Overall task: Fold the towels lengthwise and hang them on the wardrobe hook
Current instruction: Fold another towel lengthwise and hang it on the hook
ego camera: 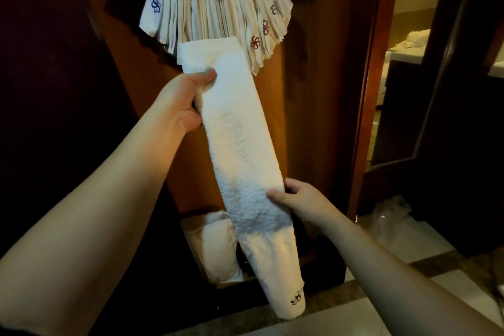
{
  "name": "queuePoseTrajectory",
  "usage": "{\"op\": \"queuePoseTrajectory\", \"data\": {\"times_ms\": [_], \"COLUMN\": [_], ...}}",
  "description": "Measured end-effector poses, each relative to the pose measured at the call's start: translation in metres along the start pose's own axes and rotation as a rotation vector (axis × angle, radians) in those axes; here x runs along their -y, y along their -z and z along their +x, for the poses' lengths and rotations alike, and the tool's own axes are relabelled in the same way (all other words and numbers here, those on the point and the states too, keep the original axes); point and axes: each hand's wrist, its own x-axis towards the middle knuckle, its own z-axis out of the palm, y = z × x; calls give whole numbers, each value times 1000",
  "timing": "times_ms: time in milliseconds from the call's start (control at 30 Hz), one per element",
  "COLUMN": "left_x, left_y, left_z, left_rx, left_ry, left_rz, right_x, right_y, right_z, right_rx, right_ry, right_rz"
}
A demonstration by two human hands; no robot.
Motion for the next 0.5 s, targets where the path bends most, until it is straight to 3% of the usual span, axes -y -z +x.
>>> {"op": "queuePoseTrajectory", "data": {"times_ms": [100, 167, 233, 333, 400, 500], "left_x": [2, 3, 7, 15, 20, 33], "left_y": [-1, 0, 0, -3, -4, 1], "left_z": [8, 11, 15, 17, 21, 28], "left_rx": [-16, -27, -31, -64, -111, -158], "left_ry": [8, 35, 75, 130, 154, 209], "left_rz": [23, 35, 60, 118, 170, 218], "right_x": [-4, -9, -5, 2, 4, 3], "right_y": [6, 12, 19, 23, 23, 25], "right_z": [-3, -4, -10, -18, -22, -29], "right_rx": [39, 162, 341, 522, 480, 408], "right_ry": [-1, -77, -197, -301, -303, -310], "right_rz": [233, 352, 335, 123, 60, 227]}}
